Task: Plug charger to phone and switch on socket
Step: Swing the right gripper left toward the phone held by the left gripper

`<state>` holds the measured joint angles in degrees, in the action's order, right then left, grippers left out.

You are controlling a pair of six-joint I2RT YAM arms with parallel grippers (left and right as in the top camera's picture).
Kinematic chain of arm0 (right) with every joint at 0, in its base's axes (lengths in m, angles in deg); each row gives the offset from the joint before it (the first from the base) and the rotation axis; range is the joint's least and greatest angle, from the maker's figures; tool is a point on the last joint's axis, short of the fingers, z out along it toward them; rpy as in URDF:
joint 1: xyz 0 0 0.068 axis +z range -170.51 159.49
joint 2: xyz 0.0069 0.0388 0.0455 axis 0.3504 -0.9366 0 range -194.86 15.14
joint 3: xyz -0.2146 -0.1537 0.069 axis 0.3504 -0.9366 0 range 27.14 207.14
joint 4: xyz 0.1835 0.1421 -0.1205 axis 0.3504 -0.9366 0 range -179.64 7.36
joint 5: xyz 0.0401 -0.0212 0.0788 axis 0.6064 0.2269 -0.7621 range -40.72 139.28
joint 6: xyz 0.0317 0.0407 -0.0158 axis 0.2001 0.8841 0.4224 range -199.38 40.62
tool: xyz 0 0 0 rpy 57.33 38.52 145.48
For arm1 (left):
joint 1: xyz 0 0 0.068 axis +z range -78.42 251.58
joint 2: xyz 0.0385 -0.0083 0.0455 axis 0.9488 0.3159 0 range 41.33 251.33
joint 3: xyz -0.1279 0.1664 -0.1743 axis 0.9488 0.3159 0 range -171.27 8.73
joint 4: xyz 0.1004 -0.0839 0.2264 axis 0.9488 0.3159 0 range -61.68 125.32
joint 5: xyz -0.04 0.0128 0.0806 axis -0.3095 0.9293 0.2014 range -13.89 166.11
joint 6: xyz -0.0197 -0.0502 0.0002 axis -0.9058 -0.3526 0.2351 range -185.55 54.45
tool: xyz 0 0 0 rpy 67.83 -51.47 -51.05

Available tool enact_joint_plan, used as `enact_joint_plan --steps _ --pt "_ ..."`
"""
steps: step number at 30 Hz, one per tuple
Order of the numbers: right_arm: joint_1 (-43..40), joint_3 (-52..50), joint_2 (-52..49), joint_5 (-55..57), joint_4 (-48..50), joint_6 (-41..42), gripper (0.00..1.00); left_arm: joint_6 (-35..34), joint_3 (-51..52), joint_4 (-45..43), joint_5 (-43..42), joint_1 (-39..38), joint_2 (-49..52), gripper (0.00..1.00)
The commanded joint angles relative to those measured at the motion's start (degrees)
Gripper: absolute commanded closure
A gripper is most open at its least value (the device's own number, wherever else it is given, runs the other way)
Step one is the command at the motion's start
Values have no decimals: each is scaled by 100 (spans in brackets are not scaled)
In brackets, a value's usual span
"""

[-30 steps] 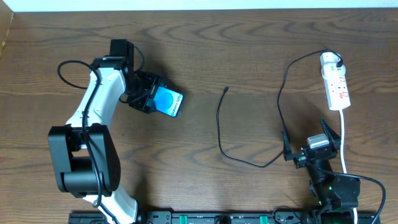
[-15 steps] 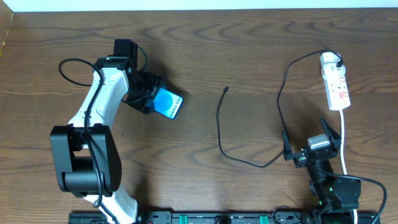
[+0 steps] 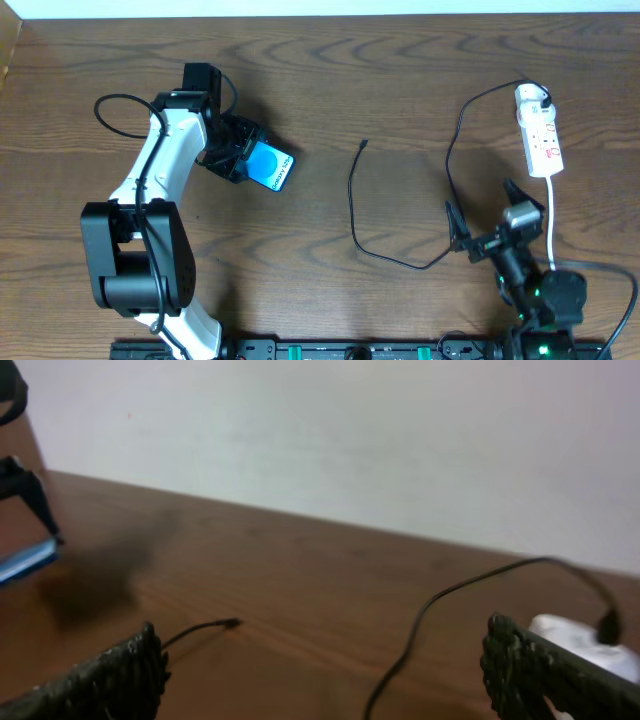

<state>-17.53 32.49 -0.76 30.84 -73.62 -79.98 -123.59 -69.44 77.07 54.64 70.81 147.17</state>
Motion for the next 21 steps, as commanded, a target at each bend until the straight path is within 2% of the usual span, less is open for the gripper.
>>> enact_joint_plan --steps 1,6,13,21 --pt "42 931 -903 -459 17 249 1 79 0 2 -13 -7 -138 32" --pt "42 2483 -2516 -1169 -326 356 1 76 0 4 -15 -7 -138 32" --pt "44 4249 -4258 -2413 -990 1259 1 4 0 -44 -153 -7 -138 32" --pt "284 5751 -6297 -3128 -1547 2081 1 -579 0 -162 -205 -7 -138 32"
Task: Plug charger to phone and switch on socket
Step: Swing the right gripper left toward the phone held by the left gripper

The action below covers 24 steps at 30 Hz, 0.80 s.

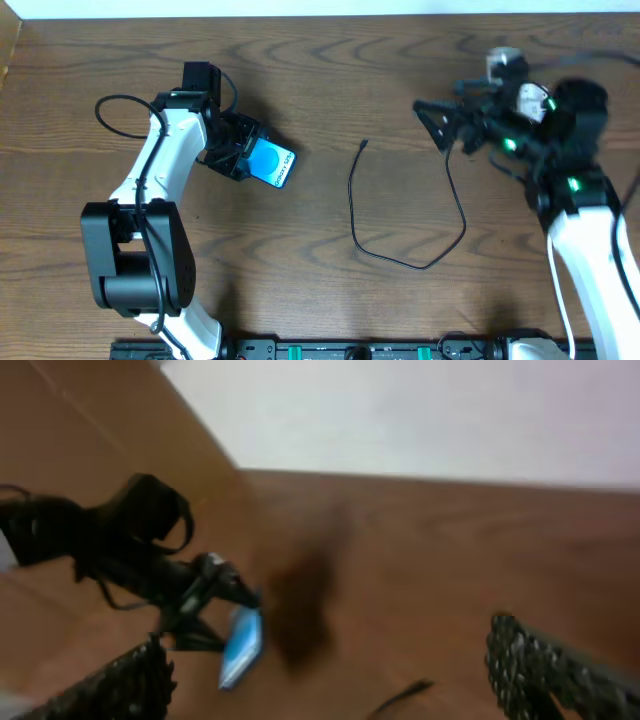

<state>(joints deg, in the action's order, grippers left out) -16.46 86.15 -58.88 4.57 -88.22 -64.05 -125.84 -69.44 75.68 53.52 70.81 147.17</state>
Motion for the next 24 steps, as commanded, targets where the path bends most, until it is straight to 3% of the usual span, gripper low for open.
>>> enact_joint_plan --steps 1,9,21,24 --pt "267 520 -710 -566 -101 549 1 -446 0 -31 -94 -7 -138 32" --pt "1220 1178 -2109 -785 -35 739 1 -780 0 -42 -96 -7 -138 32" --pt "1818 1169 -2848 -232 151 737 1 -778 0 -179 -273 -9 -138 32" --pt "1950 1169 -2992 85 221 772 12 -780 0 -181 -313 -31 -138 32"
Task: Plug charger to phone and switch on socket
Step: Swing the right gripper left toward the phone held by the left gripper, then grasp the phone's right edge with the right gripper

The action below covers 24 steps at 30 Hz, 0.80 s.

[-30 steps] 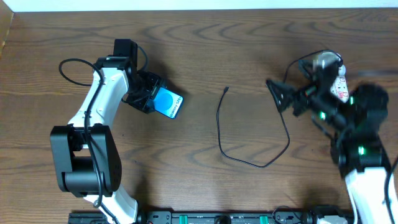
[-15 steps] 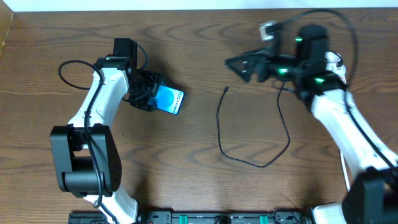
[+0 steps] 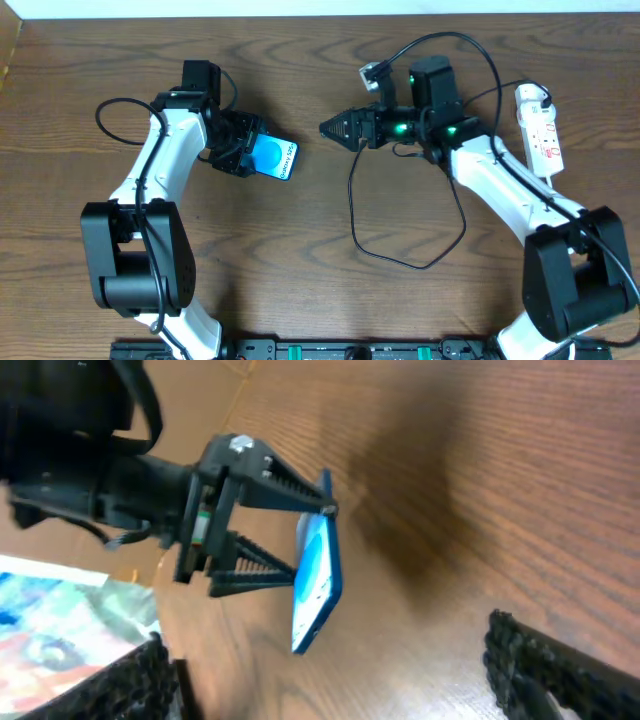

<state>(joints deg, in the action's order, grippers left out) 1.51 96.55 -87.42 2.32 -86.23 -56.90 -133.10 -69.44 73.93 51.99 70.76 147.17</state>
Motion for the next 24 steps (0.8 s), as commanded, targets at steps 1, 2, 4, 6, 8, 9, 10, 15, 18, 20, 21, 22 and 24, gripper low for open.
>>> enact_joint_plan --steps 1,2,4,6,8,9,10,15,18,20,21,22,24 --pt "216 129 -170 459 15 184 18 -74 0 -9 -184 -28 -138 32" --pt "297 129 -223 673 -2 424 19 -76 0 -9 -205 -31 -138 32" --pt "455 129 -275 981 -4 848 22 -151 0 -7 -225 -31 -138 32" --pt "640 129 -317 1327 9 1224 27 -225 0 -7 -245 -28 -138 32" --pt "820 129 -323 1659 20 1550 30 -289 0 -7 -249 -31 -138 32" --pt "879 129 -321 1753 50 1652 30 -291 0 -7 -269 -31 -138 32" --pt "951 129 -321 1847 101 1766 31 -313 0 -4 -302 -28 -138 32" --pt "1231 129 -334 2363 111 2518 36 -420 0 -7 -529 -28 -138 32" --pt "1340 129 -354 2527 170 2557 43 -435 0 -7 -634 -28 -138 32" --pt "1390 129 -365 2553 170 2551 45 -435 0 -7 -726 -28 -138 32" --pt "1412 129 -369 2568 170 2549 46 -435 0 -7 -756 -31 -138 32" --pt "1425 129 -391 2568 173 2549 48 -435 0 -7 -802 -31 -138 32" --pt "1445 129 -450 2564 203 2549 49 -435 0 -7 -866 -31 -138 32"
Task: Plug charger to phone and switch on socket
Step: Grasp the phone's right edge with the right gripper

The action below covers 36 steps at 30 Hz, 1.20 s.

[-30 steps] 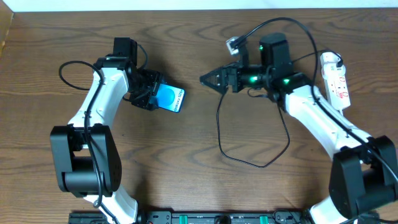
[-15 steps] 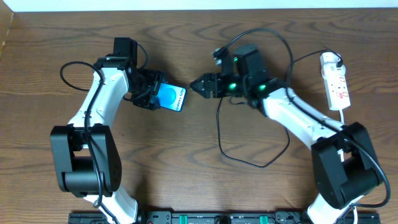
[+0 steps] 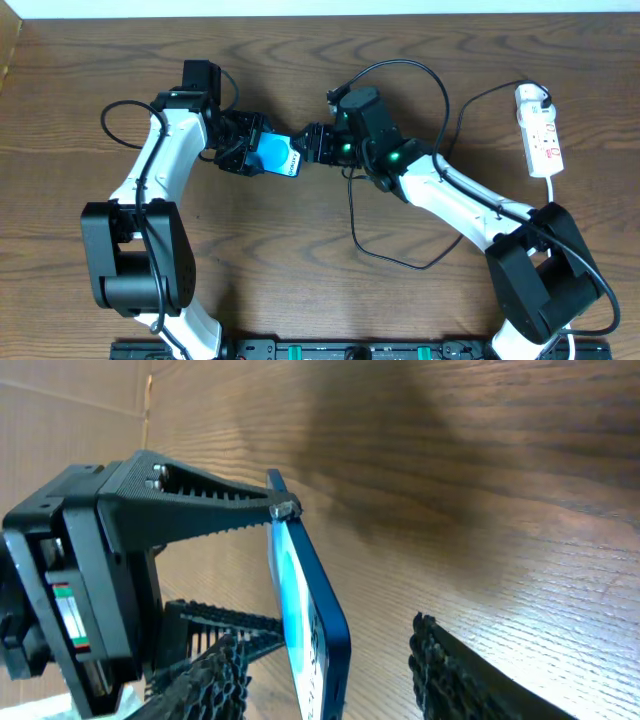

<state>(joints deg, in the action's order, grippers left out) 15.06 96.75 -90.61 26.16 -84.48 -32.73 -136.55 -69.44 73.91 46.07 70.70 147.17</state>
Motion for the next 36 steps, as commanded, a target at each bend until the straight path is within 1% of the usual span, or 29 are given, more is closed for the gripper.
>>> enact_joint_plan --steps 1,7,13,18,21,30,36 --pt "92 109 -160 177 35 131 50 -90 0 -4 -297 -24 -138 32" --pt "98 109 -404 -219 389 87 56 -87 0 0 -409 -24 -138 32" --pt "212 109 -542 -203 560 87 56 -87 0 0 -411 -24 -138 32" --pt "323 109 -688 -210 898 107 55 -87 0 2 -450 -24 -138 32" --pt "389 109 -793 -186 940 264 57 -87 0 2 -518 -24 -138 32" --pt "433 109 -879 -181 1193 264 67 -87 0 2 -538 -24 -138 32" --pt "433 109 -879 -186 1233 264 71 -87 0 4 -538 -24 -138 32"
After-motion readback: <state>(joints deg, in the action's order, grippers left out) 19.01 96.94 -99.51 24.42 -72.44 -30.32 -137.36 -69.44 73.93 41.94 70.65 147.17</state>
